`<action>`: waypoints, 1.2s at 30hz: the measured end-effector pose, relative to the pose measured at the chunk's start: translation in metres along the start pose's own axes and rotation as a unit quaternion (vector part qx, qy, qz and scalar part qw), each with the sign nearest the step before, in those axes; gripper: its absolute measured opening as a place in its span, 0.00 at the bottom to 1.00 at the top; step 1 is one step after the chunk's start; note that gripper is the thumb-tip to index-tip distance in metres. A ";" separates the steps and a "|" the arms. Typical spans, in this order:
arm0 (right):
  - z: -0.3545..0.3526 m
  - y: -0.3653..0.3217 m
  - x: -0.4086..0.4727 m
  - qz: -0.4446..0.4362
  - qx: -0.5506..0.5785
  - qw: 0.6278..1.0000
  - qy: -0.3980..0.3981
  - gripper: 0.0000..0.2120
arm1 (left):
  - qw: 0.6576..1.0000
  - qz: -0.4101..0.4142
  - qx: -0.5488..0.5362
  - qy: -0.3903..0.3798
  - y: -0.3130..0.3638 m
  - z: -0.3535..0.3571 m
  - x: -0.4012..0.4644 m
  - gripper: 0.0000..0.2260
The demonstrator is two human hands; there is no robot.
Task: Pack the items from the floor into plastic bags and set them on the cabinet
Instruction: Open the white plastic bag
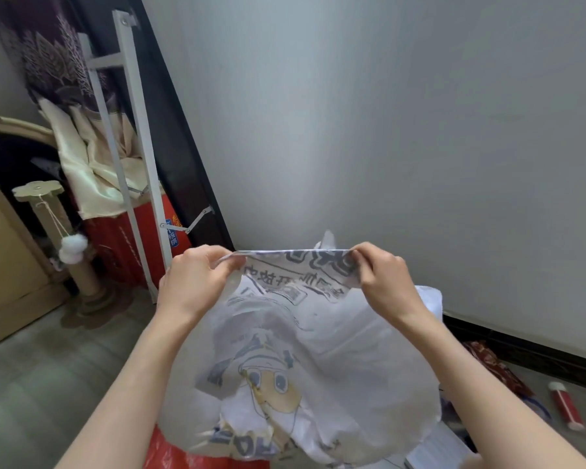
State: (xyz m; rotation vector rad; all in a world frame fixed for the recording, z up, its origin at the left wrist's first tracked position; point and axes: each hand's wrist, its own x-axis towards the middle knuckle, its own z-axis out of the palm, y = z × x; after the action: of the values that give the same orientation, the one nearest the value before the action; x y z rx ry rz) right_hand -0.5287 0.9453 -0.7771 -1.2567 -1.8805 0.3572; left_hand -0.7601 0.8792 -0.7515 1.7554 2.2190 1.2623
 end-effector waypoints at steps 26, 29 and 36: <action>0.033 -0.040 -0.029 -0.108 -0.108 0.980 0.129 0.15 | 0.995 0.031 -0.089 0.038 0.026 0.022 -0.011 0.05; 0.030 -0.031 -0.019 -0.056 -0.068 0.990 0.112 0.07 | 0.994 0.045 -0.104 0.002 0.026 0.012 -0.011 0.04; 0.006 -0.012 0.000 0.071 0.131 0.988 0.041 0.15 | 0.996 0.016 -0.074 -0.054 0.003 -0.004 -0.005 0.04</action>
State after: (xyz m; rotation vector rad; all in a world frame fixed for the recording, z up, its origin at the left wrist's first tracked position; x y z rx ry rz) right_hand -0.5406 0.9407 -0.7730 -1.2093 -1.6190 0.5990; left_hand -0.7578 0.8729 -0.7489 1.7669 1.9935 1.2682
